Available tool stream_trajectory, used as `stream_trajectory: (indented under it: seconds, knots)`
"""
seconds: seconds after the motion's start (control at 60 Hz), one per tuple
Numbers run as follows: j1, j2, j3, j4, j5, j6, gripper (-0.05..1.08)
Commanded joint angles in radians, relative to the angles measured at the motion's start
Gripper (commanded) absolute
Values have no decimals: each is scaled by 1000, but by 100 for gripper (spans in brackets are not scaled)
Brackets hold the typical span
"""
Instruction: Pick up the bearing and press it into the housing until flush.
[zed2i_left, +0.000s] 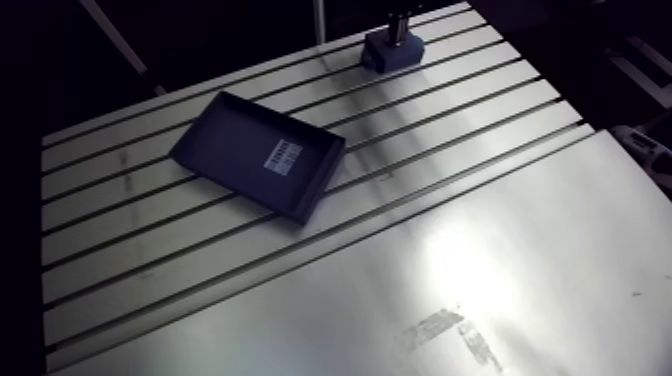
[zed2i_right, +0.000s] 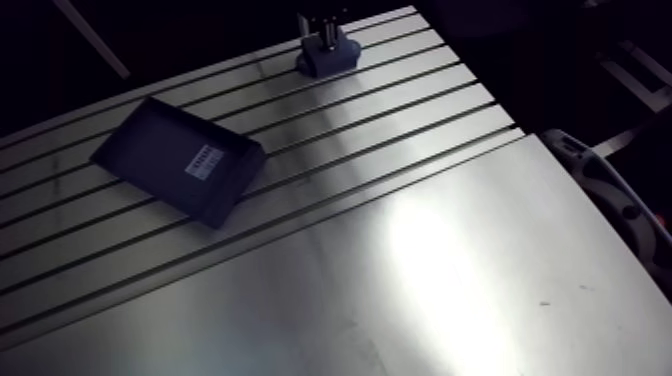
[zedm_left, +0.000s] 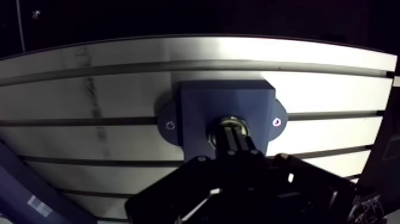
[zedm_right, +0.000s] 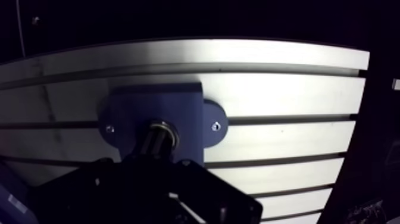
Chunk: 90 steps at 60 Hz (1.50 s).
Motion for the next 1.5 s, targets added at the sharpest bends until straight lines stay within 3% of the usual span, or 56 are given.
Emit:
stream_trajectory:
  seconds: [0.017,1.5]
  knots:
    - [1,2,3,0,0,0,108]
    - [1,-1,19,-2,-1,-1,108]
